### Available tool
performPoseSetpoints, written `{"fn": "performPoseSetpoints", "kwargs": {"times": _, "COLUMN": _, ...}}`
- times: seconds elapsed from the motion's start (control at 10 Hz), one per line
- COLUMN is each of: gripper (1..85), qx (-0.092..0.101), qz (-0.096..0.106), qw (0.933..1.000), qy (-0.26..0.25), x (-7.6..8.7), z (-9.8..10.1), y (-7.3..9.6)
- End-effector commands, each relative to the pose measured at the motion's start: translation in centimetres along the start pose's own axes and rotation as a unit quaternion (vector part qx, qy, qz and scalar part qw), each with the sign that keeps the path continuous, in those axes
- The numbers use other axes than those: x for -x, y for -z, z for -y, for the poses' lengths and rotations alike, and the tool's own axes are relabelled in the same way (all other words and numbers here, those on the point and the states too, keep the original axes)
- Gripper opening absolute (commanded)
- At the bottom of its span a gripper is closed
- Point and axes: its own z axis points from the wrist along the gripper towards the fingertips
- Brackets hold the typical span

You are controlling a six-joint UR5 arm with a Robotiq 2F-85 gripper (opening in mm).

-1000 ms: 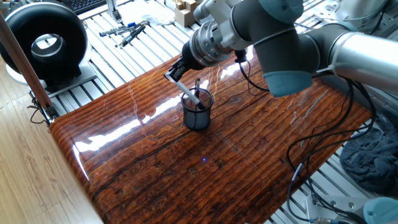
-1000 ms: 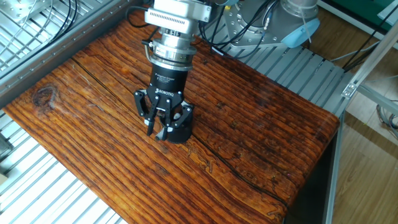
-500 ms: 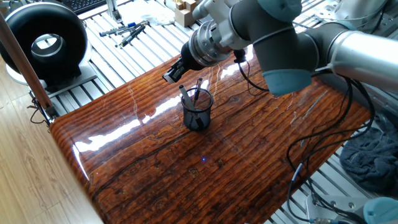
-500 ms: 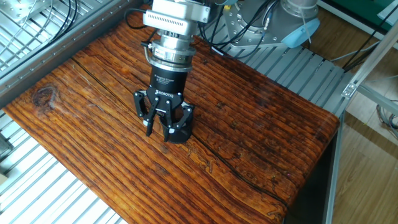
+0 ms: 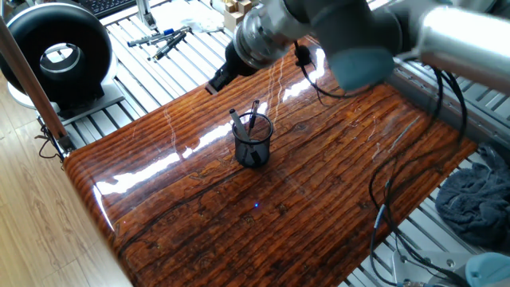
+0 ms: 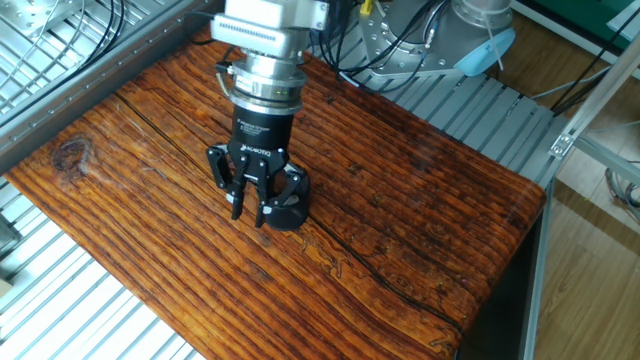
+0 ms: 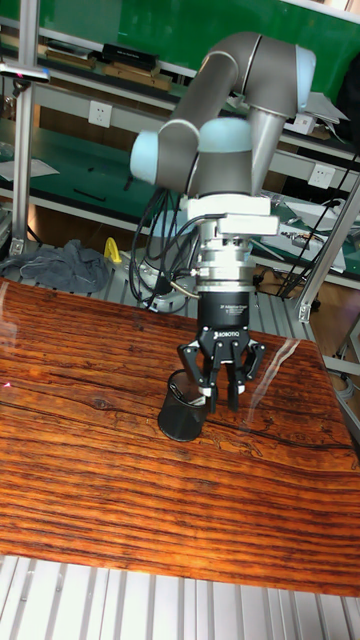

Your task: Put the pen into the pen holder

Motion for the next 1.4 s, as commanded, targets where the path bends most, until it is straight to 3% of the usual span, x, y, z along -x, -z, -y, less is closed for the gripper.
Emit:
{"fn": "performPoseSetpoints", "kwargs": {"times": 0.0, "gripper": 25.7, "qx": -0.002, "qz": -0.055, "qw": 0.9982, "qy": -0.025, "x": 0.4, "z": 0.4, "y": 0.4}}
{"fn": "performPoseSetpoints", "kwargs": {"times": 0.3, "gripper": 19.7, "qx": -0.014, "qz": -0.073, "qw": 0.9969, "qy": -0.026, "x": 1.1, "z": 1.2, "y": -0.6}}
{"fn": "performPoseSetpoints", "kwargs": {"times": 0.7, "gripper": 1.3, "qx": -0.025, "qz": -0.107, "qw": 0.9939, "qy": -0.014, "x": 1.5, "z": 3.4, "y": -0.9}}
{"fn": "performPoseSetpoints", "kwargs": {"times": 0.9, "gripper": 1.3, "qx": -0.037, "qz": -0.123, "qw": 0.9915, "qy": -0.024, "x": 0.7, "z": 4.0, "y": -2.0}}
{"fn": "performPoseSetpoints", "kwargs": {"times": 1.1, "gripper": 1.3, "qx": -0.055, "qz": -0.154, "qw": 0.9859, "qy": -0.032, "x": -0.9, "z": 5.0, "y": -1.9}}
{"fn": "performPoseSetpoints", "kwargs": {"times": 1.3, "gripper": 1.3, "qx": -0.058, "qz": -0.188, "qw": 0.9787, "qy": -0.059, "x": -2.6, "z": 5.1, "y": -1.6}}
